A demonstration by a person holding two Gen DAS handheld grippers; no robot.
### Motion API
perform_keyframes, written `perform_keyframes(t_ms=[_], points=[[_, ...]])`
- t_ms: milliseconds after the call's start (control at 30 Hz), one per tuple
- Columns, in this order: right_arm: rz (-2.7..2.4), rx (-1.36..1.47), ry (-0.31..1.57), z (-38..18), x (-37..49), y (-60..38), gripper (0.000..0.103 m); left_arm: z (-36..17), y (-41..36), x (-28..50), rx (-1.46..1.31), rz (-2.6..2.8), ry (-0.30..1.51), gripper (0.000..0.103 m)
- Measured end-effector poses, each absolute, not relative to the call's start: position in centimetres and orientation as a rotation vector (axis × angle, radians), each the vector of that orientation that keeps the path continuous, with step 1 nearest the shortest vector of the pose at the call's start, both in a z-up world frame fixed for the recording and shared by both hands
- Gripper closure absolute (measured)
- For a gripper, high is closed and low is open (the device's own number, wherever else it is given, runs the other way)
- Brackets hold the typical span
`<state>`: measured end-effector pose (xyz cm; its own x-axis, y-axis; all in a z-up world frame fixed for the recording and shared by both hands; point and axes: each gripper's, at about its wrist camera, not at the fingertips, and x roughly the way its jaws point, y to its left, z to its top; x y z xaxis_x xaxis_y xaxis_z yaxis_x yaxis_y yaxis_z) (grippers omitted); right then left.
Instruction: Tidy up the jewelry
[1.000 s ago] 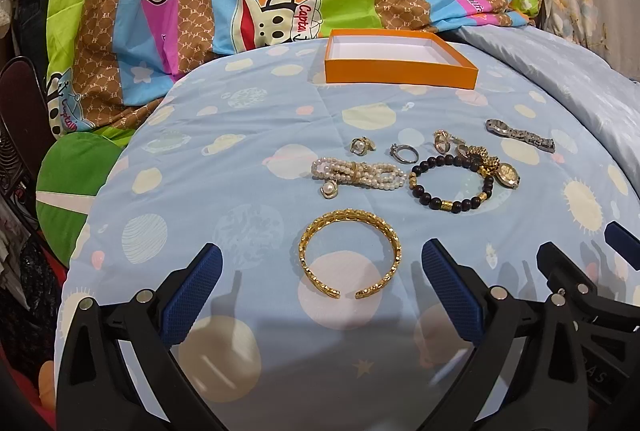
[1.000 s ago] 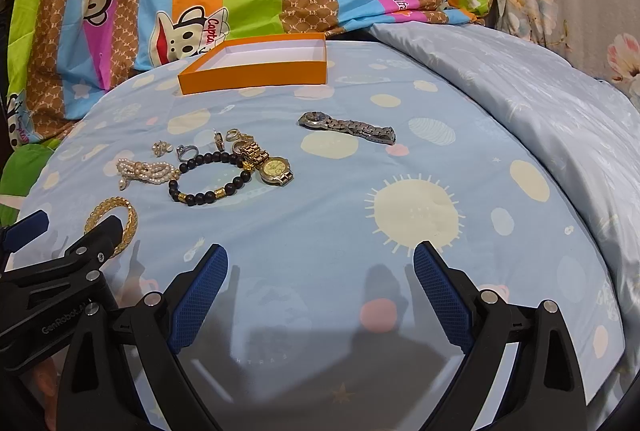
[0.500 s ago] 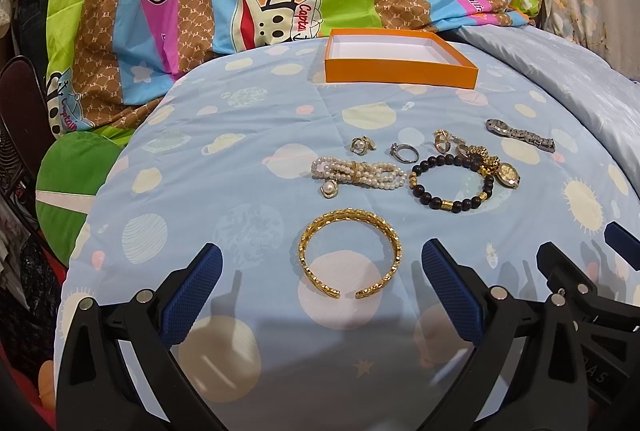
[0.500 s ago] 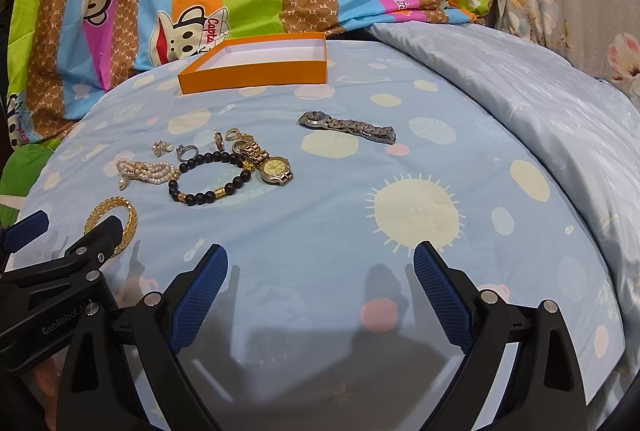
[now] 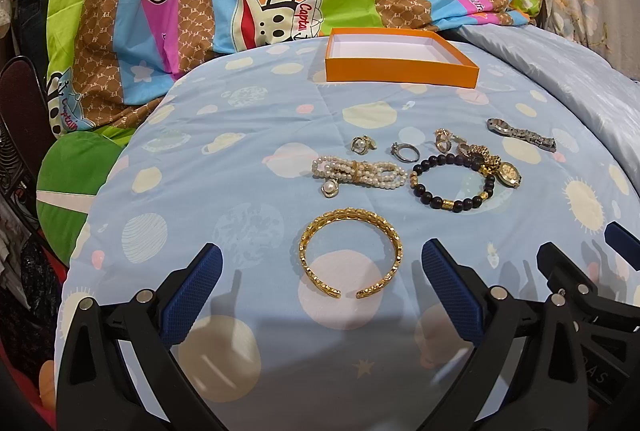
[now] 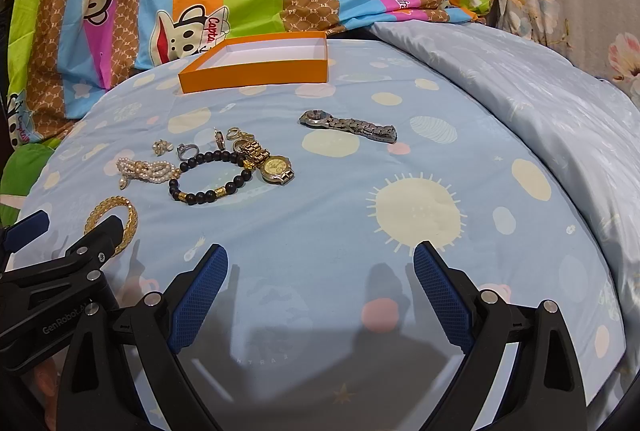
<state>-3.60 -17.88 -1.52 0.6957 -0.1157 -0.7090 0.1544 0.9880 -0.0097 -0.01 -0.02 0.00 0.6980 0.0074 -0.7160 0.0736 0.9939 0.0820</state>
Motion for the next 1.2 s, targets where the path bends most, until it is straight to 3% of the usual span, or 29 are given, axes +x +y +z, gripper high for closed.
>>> perform_keyframes(t_ms=[1200], points=[[-0.148, 0.055, 0.789, -1.36, -3.43, -18.17, 0.011, -0.01, -0.03, 0.00, 0.110, -0.036, 0.800, 0.006]])
